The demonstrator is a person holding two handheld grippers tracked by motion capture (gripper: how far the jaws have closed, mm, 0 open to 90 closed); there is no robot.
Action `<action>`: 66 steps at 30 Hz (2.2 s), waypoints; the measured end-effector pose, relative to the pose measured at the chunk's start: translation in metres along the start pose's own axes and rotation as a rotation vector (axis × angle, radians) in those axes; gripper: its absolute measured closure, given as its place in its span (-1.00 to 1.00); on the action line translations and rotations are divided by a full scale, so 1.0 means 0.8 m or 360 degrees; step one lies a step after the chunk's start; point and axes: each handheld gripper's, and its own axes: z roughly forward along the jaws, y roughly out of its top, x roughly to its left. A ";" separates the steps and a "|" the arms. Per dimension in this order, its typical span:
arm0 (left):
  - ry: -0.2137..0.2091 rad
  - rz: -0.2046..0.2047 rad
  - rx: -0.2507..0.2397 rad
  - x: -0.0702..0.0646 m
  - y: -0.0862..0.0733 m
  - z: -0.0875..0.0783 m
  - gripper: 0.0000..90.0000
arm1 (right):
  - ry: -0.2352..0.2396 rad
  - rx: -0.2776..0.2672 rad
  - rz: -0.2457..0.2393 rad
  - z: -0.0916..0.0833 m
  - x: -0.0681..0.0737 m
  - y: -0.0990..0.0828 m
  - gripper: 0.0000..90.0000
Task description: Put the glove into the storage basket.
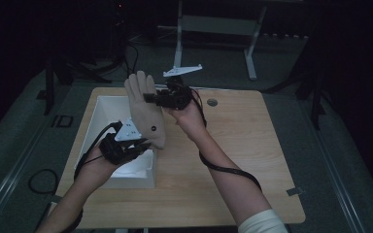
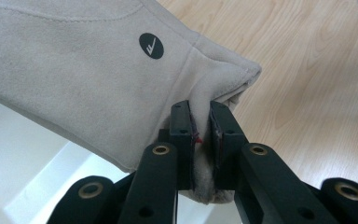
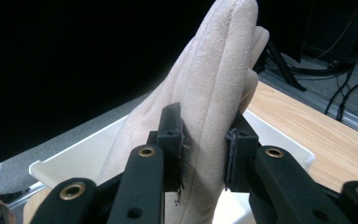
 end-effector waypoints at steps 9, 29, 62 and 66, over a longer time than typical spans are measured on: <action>0.0048 -0.0041 0.0049 0.014 -0.028 -0.016 0.83 | 0.0057 0.0029 0.0011 0.039 0.016 0.003 0.61; 0.0085 -0.0234 0.0195 0.036 -0.093 0.010 0.83 | 0.0025 0.0185 -0.0006 0.110 0.034 -0.018 0.61; 0.0039 -0.0387 0.0356 0.033 -0.129 0.069 0.29 | -0.0134 0.0547 -0.0015 0.156 0.013 -0.057 -0.08; 0.0084 -0.0457 0.0301 0.036 -0.125 0.065 0.05 | -0.0103 0.0504 -0.0014 0.146 0.014 -0.053 -0.18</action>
